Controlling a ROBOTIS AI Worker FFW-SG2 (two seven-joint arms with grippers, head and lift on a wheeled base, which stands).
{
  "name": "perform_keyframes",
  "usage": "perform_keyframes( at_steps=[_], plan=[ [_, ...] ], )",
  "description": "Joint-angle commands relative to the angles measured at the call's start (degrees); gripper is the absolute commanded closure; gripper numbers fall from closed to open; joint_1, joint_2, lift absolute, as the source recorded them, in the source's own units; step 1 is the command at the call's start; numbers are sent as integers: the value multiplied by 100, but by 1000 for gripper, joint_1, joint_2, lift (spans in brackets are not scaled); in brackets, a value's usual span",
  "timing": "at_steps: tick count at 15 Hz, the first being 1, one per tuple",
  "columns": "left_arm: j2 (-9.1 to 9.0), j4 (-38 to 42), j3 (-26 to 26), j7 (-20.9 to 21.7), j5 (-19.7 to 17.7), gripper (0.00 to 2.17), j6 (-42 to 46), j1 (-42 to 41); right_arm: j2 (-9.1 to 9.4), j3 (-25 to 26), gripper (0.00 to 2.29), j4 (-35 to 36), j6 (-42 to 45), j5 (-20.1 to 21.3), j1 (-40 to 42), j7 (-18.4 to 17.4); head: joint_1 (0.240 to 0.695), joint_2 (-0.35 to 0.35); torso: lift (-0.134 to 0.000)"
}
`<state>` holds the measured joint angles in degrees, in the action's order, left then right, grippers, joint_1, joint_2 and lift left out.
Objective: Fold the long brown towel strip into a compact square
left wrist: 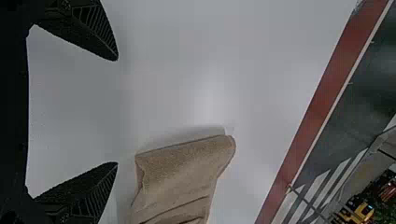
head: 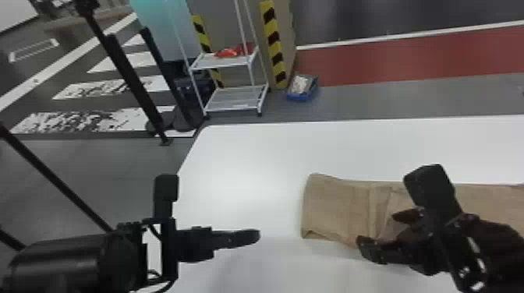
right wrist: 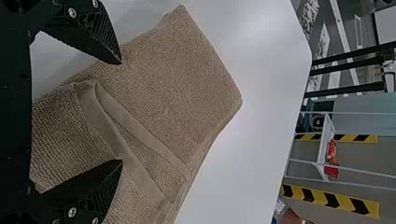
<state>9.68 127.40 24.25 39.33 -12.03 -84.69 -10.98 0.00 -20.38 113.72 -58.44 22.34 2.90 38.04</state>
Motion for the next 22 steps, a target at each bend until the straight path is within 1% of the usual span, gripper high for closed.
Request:
perform_keyframes(
  at_steps=[1,3,5,7,8,9,11,12,14,17,20,21,22],
  plan=[
    [8,-22,54,31,-1,83,17,-18,5,-45,198,-43,-23,130,0,-8,695,350,-128],
    [8,-48,54,40,-1,83,70,-18,5,-54,292,-34,-76,279,-26,-8,695,350,-128],
    [34,-66,45,40,-1,83,105,-9,5,-27,498,27,-94,288,-44,-16,695,350,-128],
    [52,-83,45,49,-1,83,105,-1,5,8,751,89,-129,376,-52,-78,695,350,-128],
    [69,-101,45,49,-1,83,123,8,5,17,977,89,-129,438,-61,-95,695,344,-128],
    [78,-110,45,49,-10,83,158,8,5,34,1116,80,-146,464,-79,-113,695,340,-128],
    [96,-154,45,58,-10,83,176,8,5,43,1119,80,-217,525,-105,-113,695,332,-128],
    [113,-198,54,66,-10,83,211,8,5,87,1220,80,-234,552,-131,-113,695,326,-128],
    [175,-294,54,58,-37,83,264,35,5,219,1268,177,-340,578,-193,-210,695,319,-128],
    [192,-356,45,66,-37,83,299,78,5,570,1268,493,-656,481,-202,-210,695,295,-128],
    [192,-400,36,93,-37,83,316,122,5,834,1268,906,-990,271,-17,-210,695,261,-128],
    [192,-426,36,102,-37,83,351,122,5,975,1268,1091,-1289,156,88,-201,695,254,-128],
    [201,-479,36,110,-37,83,439,131,5,1045,1264,1284,-1324,77,238,-183,695,247,-128]
  ],
)
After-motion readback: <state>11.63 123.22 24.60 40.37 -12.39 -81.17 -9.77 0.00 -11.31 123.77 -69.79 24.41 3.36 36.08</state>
